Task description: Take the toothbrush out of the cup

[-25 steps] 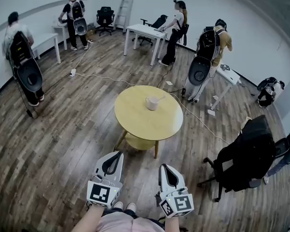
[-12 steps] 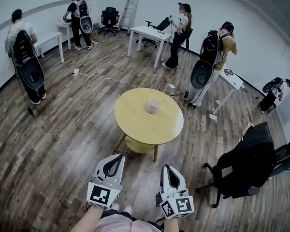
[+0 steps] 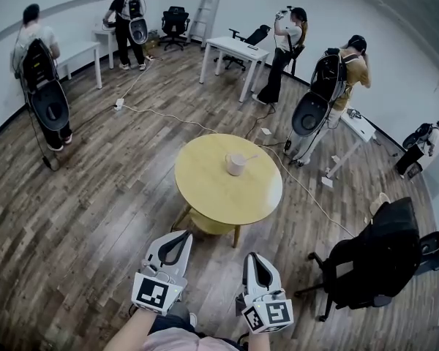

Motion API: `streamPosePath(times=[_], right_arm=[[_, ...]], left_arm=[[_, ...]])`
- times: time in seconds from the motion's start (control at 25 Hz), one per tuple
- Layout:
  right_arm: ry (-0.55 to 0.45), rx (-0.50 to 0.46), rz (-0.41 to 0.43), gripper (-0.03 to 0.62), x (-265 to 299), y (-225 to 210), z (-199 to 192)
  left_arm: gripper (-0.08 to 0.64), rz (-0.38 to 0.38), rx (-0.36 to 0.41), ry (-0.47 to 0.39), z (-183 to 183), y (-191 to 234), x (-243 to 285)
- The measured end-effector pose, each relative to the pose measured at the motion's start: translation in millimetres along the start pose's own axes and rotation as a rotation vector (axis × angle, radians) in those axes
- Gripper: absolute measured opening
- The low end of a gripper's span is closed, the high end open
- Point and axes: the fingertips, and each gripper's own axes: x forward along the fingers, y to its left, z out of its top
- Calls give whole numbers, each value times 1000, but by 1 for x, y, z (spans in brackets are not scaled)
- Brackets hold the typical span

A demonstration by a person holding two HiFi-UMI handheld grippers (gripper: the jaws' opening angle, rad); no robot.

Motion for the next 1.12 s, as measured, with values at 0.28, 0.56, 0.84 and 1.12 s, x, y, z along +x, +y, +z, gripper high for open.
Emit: streamPosePath(times=[0.28, 0.56, 0.84, 1.12], right_arm=[[4, 3, -35, 6, 52, -11, 4], [6, 24, -68, 6, 90, -29, 0], [25, 36, -65, 6, 127, -76, -5], [54, 48, -3, 6, 168, -126, -8]], left_arm=[[-3, -37, -2, -10, -2, 37, 45], [-3, -52, -17, 14, -15, 63, 83], [-3, -47, -40, 45, -42, 65, 135], [-3, 12, -31, 38, -54, 71, 197]])
